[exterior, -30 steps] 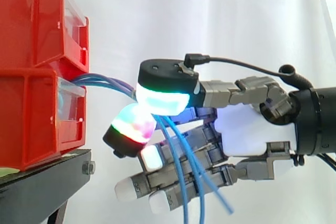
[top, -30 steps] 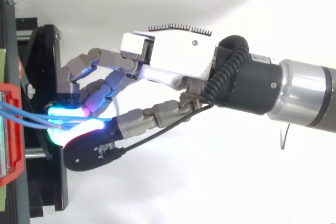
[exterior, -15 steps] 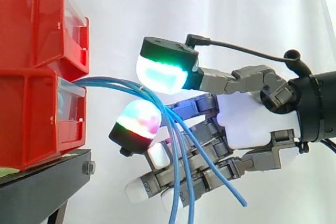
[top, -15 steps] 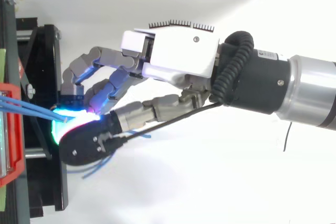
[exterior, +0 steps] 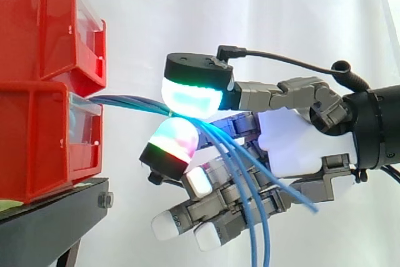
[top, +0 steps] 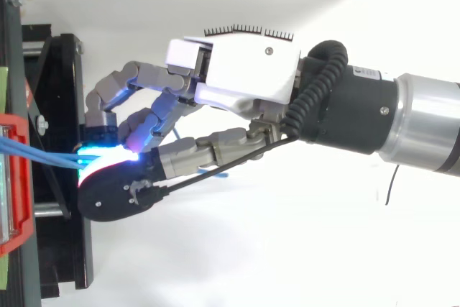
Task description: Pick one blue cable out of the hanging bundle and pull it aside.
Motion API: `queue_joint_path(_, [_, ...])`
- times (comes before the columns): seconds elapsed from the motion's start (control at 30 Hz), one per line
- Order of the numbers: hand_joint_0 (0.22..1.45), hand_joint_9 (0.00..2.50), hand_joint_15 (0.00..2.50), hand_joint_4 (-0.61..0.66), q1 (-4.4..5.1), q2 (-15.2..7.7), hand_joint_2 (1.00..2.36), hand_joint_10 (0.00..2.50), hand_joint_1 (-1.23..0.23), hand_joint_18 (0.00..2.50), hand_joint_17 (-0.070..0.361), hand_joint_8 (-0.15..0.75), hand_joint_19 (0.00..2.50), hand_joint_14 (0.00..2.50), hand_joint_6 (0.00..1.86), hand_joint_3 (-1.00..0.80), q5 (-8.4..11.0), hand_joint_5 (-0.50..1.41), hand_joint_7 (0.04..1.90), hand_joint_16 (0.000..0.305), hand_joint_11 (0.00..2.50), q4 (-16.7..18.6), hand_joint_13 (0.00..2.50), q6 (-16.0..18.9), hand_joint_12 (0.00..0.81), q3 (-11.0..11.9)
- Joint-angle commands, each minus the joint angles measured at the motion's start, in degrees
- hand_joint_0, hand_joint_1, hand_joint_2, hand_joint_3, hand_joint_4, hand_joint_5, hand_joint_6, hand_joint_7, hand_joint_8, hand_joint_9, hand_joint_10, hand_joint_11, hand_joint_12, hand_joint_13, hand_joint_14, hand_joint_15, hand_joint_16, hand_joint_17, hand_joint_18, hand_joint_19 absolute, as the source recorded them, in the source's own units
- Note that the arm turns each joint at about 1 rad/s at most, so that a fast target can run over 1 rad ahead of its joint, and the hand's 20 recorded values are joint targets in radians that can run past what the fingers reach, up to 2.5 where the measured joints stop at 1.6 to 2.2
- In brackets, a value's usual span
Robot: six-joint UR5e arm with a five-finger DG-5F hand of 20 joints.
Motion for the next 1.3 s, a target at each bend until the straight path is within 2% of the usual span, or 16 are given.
queue_joint_path(0.0, [0.75, 1.03, 0.32, -0.12, -0.08, 0.00, 1.02, 0.02, -0.87, 0.71, 0.100, 0.276, 0.49, 0.01, 0.96, -0.23, -0.02, -0.17, 1.20, 0.044, 0.66, 0.00, 0.71, 0.11, 0.331, 0.00])
queue_joint_path(0.1, [0.80, 1.02, 0.31, -0.13, -0.17, 0.00, 1.00, 0.02, -0.86, 0.69, 0.097, 0.243, 0.49, 0.01, 0.96, -0.48, -0.02, -0.18, 1.27, 0.043, 0.67, 0.00, 0.70, 0.19, 0.321, 0.00])
queue_joint_path(0.17, [0.80, 1.02, 0.31, -0.15, -0.17, 0.00, 1.00, 0.02, -0.85, 0.70, 0.095, 0.240, 0.48, 0.01, 0.96, -0.50, -0.02, -0.18, 1.25, 0.042, 0.66, 0.00, 0.70, 0.11, 0.319, 0.00])
queue_joint_path(0.27, [0.71, 1.02, 0.32, -0.04, -0.26, 0.00, 1.00, 0.02, -0.87, 0.71, 0.096, 0.225, 0.47, 0.01, 0.96, -0.50, -0.02, -0.18, 1.08, 0.043, 0.67, -0.09, 0.71, 0.19, 0.313, 0.00])
queue_joint_path(0.3, [0.64, 1.03, 0.32, 0.00, -0.26, 0.00, 1.00, 0.02, -0.84, 0.70, 0.096, 0.234, 0.48, 0.01, 0.96, -0.50, -0.02, -0.17, 0.92, 0.043, 0.68, -0.09, 0.70, 0.19, 0.314, 0.00])
queue_joint_path(0.33, [0.57, 1.04, 0.33, 0.02, -0.26, 0.00, 1.00, 0.02, -0.81, 0.70, 0.100, 0.264, 0.49, 0.01, 0.96, -0.50, -0.02, -0.17, 0.90, 0.044, 0.68, -0.09, 0.71, 0.11, 0.324, 0.00])
queue_joint_path(0.5, [0.46, 1.05, 0.34, 0.06, -0.35, 0.00, 1.00, 0.02, -0.64, 0.73, 0.119, 0.307, 0.50, 0.01, 0.94, -0.50, -0.02, -0.17, 0.93, 0.053, 0.66, -0.09, 0.73, 0.19, 0.366, 0.00])
queue_joint_path(0.6, [0.45, 1.06, 0.35, 0.08, -0.43, 0.00, 1.00, 0.02, -0.46, 0.73, 0.123, 0.322, 0.51, 0.01, 0.94, -0.50, -0.02, -0.17, 0.94, 0.055, 0.66, -0.09, 0.73, 0.19, 0.376, 0.00])
queue_joint_path(0.7, [0.50, 1.06, 0.36, 0.06, -0.43, 0.00, 1.00, 0.02, -0.36, 0.68, 0.115, 0.309, 0.54, 0.01, 0.93, -0.50, -0.02, -0.17, 0.98, 0.051, 0.66, -0.09, 0.72, 0.19, 0.360, 0.00])
queue_joint_path(0.83, [0.56, 1.07, 0.37, 0.05, -0.43, 0.00, 1.01, 0.02, -0.47, 0.66, 0.107, 0.307, 0.55, 0.01, 0.94, -0.34, -0.19, -0.17, 0.99, 0.048, 0.67, -0.09, 0.72, 0.19, 0.347, 0.00])
queue_joint_path(0.9, [0.55, 1.08, 0.36, 0.06, -0.52, 0.00, 1.02, 0.02, -0.58, 0.68, 0.114, 0.324, 0.53, 0.01, 0.94, -0.20, -0.19, -0.17, 1.00, 0.051, 0.68, -0.09, 0.73, 0.19, 0.361, 0.00])
queue_joint_path(1.0, [0.58, 1.06, 0.37, 0.05, -0.43, 0.00, 1.02, 0.02, -0.72, 0.68, 0.106, 0.301, 0.53, 0.01, 0.95, -0.12, -0.19, -0.17, 1.00, 0.047, 0.68, -0.09, 0.73, 0.19, 0.340, 0.00])
queue_joint_path(1.13, [0.64, 1.06, 0.37, -0.02, -0.52, 0.00, 1.02, 0.02, -0.81, 0.70, 0.103, 0.291, 0.52, 0.01, 0.95, -0.14, -0.28, -0.17, 1.10, 0.046, 0.69, 0.17, 0.74, 0.19, 0.331, 0.18])
queue_joint_path(1.17, [0.69, 1.06, 0.36, -0.07, -0.52, 0.00, 1.02, 0.02, -0.83, 0.72, 0.101, 0.272, 0.52, 0.01, 0.95, -0.19, -0.28, -0.17, 1.17, 0.045, 0.70, 0.17, 0.74, 0.19, 0.327, 0.18])
queue_joint_path(1.2, [0.74, 1.07, 0.37, -0.16, -0.52, 0.00, 1.02, 0.02, -0.83, 0.72, 0.098, 0.237, 0.52, 0.01, 0.97, -0.30, -0.46, -0.18, 1.11, 0.044, 0.70, 0.09, 0.76, 0.19, 0.321, 0.26])
queue_joint_path(1.27, [0.77, 1.07, 0.37, -0.23, -0.70, 0.00, 1.01, 0.02, -0.83, 0.72, 0.096, 0.225, 0.54, 0.02, 0.97, -0.38, -0.54, -0.19, 1.12, 0.043, 0.71, -0.09, 0.76, 0.19, 0.313, 0.26])
